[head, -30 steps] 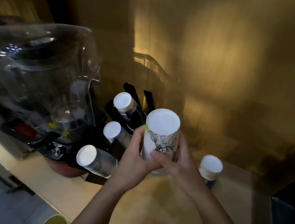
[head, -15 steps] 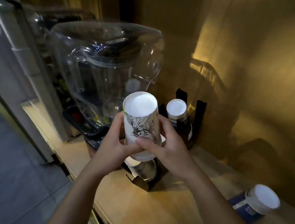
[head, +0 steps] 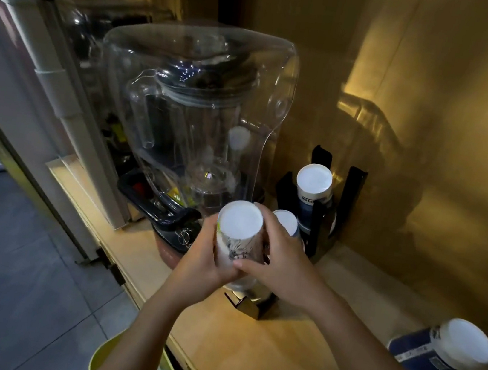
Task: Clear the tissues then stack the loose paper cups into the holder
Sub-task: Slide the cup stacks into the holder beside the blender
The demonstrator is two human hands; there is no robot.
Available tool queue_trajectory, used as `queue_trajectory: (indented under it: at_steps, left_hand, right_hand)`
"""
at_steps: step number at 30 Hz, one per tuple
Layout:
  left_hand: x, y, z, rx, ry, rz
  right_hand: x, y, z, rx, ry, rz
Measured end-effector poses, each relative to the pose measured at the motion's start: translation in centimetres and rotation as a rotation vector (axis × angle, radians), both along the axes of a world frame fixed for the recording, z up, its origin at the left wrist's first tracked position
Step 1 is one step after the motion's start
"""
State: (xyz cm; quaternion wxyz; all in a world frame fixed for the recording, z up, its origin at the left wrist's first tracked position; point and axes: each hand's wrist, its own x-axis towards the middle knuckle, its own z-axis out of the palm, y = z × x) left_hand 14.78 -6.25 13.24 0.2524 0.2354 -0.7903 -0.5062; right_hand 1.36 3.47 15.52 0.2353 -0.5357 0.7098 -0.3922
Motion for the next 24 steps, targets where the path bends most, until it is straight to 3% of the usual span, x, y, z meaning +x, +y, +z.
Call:
queue_trajectory:
  at_steps: [3,7,9,15,18,24]
  left_hand:
    - [0.1,-0.3,-1.1,-0.033,-0.040,0.009]
    - [0.0,-0.1,-2.3,-0.239,-0.142,0.067]
    - [-0.4,-0.2,-2.3,-0.293,-0.170,0.062]
    - [-1.3,-0.5,-1.0,-0.354,-0.300,0.009]
    - [-2.3,0.5,0.2,-0.483,-0.352,-0.053]
    - [-4.1,2.2,2.8,-0.564,-0.243,-0.147]
  right_hand:
    - [0.0,0.3,-0.7,-0.018,0.122,-0.005]
    - [0.1,0.4,-1.9,-0.015,0.473,0.048]
    - [0.2,0.5,-2.1,-0.042,0.562,0.089]
    - [-0.2,0.3,-1.9,-0.018,0.555,0.077]
    - [-0.6,0.7,-1.4,-0.031,0.487,0.084]
    - [-2.1,2.7,0.0,-0.182,0.384,-0.023]
